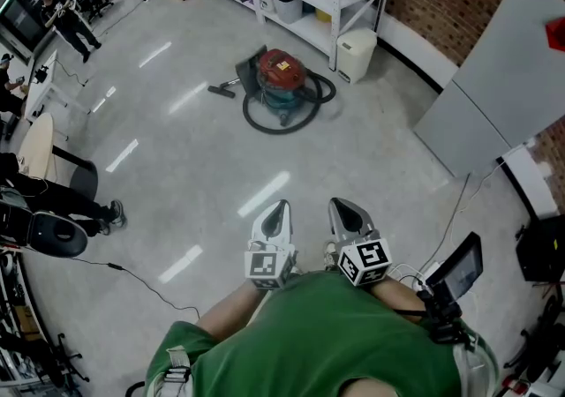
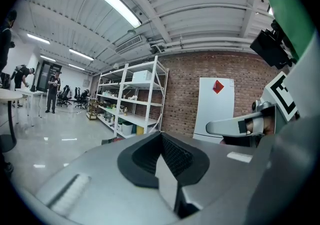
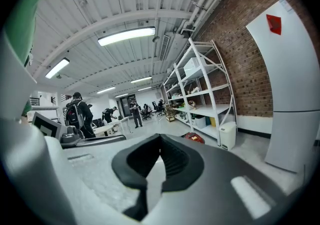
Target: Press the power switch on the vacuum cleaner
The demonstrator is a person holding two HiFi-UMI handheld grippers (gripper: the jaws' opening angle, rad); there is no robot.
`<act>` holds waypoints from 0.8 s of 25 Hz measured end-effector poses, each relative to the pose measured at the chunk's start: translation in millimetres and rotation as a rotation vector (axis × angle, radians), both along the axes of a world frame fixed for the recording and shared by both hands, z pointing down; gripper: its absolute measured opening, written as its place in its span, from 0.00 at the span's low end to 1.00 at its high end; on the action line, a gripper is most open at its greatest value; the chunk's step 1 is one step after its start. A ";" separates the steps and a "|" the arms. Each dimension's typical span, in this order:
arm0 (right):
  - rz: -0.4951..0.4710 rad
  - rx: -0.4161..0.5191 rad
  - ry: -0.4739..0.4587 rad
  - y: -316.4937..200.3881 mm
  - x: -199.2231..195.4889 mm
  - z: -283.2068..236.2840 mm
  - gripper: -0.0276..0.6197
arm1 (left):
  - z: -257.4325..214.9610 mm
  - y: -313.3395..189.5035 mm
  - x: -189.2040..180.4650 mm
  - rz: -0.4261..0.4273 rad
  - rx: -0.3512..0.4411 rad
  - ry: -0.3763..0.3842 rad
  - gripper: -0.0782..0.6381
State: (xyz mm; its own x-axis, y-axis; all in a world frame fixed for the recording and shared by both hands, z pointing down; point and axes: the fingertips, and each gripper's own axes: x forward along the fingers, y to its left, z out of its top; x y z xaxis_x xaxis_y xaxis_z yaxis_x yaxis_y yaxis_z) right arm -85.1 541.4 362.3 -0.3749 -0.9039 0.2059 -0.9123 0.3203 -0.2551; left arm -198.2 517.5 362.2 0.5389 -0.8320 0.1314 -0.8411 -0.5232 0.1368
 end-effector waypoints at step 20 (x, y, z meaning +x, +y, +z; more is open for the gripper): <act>-0.024 0.001 -0.079 -59.3 93.1 11.6 0.05 | 8.7 -47.2 81.8 -0.079 -0.005 -0.109 0.12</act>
